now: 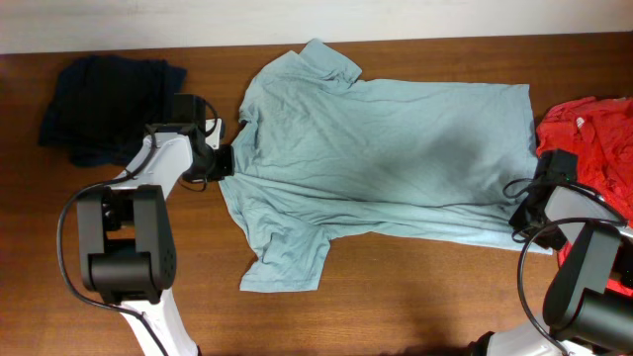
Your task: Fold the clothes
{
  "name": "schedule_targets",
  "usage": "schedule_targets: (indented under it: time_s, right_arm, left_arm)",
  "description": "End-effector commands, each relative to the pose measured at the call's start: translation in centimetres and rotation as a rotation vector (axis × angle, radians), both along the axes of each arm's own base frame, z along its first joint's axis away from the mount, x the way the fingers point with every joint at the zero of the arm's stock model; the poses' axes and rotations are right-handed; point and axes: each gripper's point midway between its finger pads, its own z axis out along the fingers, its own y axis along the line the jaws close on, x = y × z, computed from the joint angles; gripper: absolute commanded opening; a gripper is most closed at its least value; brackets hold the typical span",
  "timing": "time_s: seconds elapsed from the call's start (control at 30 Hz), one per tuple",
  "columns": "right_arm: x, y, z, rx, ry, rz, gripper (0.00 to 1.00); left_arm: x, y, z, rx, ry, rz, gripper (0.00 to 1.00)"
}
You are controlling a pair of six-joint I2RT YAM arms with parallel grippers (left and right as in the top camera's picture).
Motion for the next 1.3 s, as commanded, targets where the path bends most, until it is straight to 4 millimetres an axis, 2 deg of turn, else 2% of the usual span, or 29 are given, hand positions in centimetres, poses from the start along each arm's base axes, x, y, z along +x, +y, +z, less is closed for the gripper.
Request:
schedule_targets:
  time_s: [0.0, 0.13, 0.2, 0.37, 0.47, 0.57, 0.67, 0.77, 0.87, 0.97, 1.03, 1.07, 1.17, 1.27]
  right_arm:
    - [-2.3, 0.3, -1.3, 0.012, 0.087, -0.026, 0.15]
    - [-2.9, 0.6, -1.3, 0.024, 0.114, -0.026, 0.16]
    - [-3.1, 1.0, -1.4, 0.045, 0.124, -0.025, 0.22]
    - [-3.5, 1.2, -1.4, 0.058, 0.137, -0.024, 0.24]
    - [-3.2, 1.2, -1.4, 0.061, 0.127, -0.024, 0.24]
    - [-1.8, 1.9, -1.2, 0.119, 0.081, -0.016, 0.24]
    - [-0.7, 2.9, 0.2, 0.204, 0.066, -0.005, 0.24]
    - [0.3, 3.1, 2.2, 0.242, 0.066, -0.006, 0.25]
    - [1.1, 3.5, 4.5, 0.290, 0.062, -0.005, 0.34]
    - [1.8, 3.8, 6.7, 0.322, 0.059, -0.003, 0.43]
    - [2.6, 4.2, 8.1, 0.357, 0.037, 0.021, 0.51]
    - [3.1, 4.7, 8.7, 0.389, 0.019, 0.050, 0.56]
    - [5.0, 6.3, 11.0, 0.494, -0.055, 0.130, 0.72]
    - [5.4, 6.5, 12.2, 0.512, -0.066, 0.186, 0.82]
  left_arm:
    - [-1.3, 3.6, -3.1, 0.197, 0.073, 0.045, 0.01]
    - [-0.5, 4.1, -2.9, 0.232, 0.039, -0.021, 0.00]
    - [-0.1, 4.2, -2.9, 0.236, 0.021, -0.034, 0.00]
    - [0.7, 6.1, -2.6, 0.286, -0.008, -0.006, 0.00]
    - [1.0, 6.9, -2.4, 0.287, -0.020, 0.012, 0.01]
    - [1.9, 7.1, -1.4, 0.279, -0.041, 0.018, 0.01]
    - [3.0, 6.6, 0.6, 0.264, -0.066, 0.010, 0.00]
    - [4.5, 5.9, 3.7, 0.264, -0.120, 0.003, 0.00]
    - [6.1, 5.7, 7.7, 0.260, -0.207, 0.022, 0.01]
    - [6.7, 5.7, 11.8, 0.238, -0.270, 0.087, 0.01]
    - [6.5, 5.4, 14.2, 0.207, -0.291, 0.113, 0.13]
    - [6.3, 5.0, 15.2, 0.179, -0.296, 0.113, 0.27]
    - [5.2, 2.6, 17.0, 0.034, -0.279, 0.099, 0.37]
    - [3.3, 0.4, 16.8, -0.089, -0.204, 0.080, 0.85]
